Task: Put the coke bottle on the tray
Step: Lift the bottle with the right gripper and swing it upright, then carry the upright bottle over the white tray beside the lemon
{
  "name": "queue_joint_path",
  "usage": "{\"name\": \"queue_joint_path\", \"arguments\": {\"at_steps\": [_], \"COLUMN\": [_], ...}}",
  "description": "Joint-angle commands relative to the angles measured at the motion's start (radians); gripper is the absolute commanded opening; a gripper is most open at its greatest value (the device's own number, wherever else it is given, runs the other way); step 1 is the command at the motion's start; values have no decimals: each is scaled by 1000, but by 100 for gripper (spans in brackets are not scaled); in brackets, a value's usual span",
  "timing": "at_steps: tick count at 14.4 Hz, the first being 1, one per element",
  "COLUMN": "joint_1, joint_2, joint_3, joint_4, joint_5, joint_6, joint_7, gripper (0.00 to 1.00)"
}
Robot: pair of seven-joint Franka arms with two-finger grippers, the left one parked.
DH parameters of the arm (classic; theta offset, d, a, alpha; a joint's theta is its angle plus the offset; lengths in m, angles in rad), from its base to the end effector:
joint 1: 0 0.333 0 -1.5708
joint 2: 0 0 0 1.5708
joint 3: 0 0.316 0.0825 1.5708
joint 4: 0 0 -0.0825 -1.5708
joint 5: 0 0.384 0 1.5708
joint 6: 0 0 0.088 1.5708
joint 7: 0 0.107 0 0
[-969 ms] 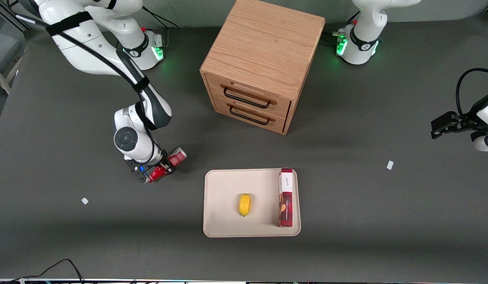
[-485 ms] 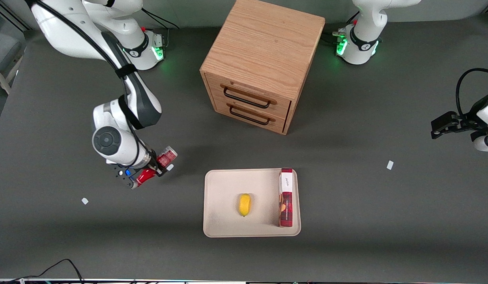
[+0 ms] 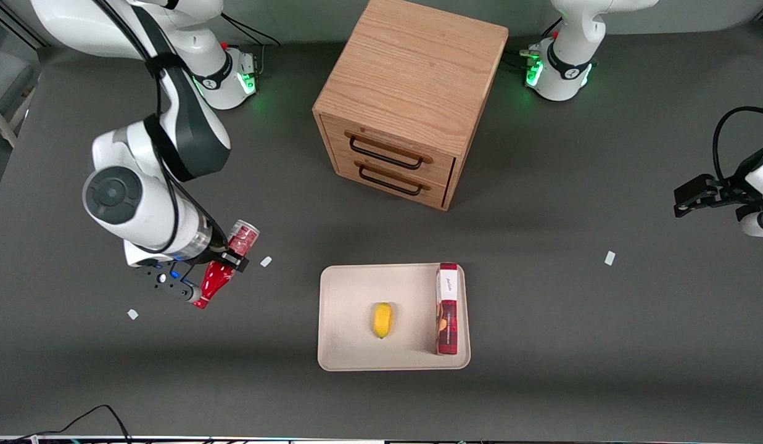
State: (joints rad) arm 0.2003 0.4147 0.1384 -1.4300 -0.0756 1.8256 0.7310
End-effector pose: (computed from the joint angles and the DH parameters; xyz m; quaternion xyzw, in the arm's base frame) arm 0.6485 0.2062 0.4580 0.9816 -0.1907 -0.0021 0.0113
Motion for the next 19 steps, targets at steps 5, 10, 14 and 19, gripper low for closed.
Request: {"name": "queue_joint_path", "arguments": {"at_steps": [5,10,14,19], "joint_1": [36,54,59,82], "joint_2": [330,504,596,665], "joint_3": [81,144,147,147], "joint_4": [398,499,491,485], "joint_5": [-91,-93,-92,-95], "joint_6": [-39,55,124,220], "joint_7": [-302,-384,-299,-248], "gripper": [0,0,0,0]}}
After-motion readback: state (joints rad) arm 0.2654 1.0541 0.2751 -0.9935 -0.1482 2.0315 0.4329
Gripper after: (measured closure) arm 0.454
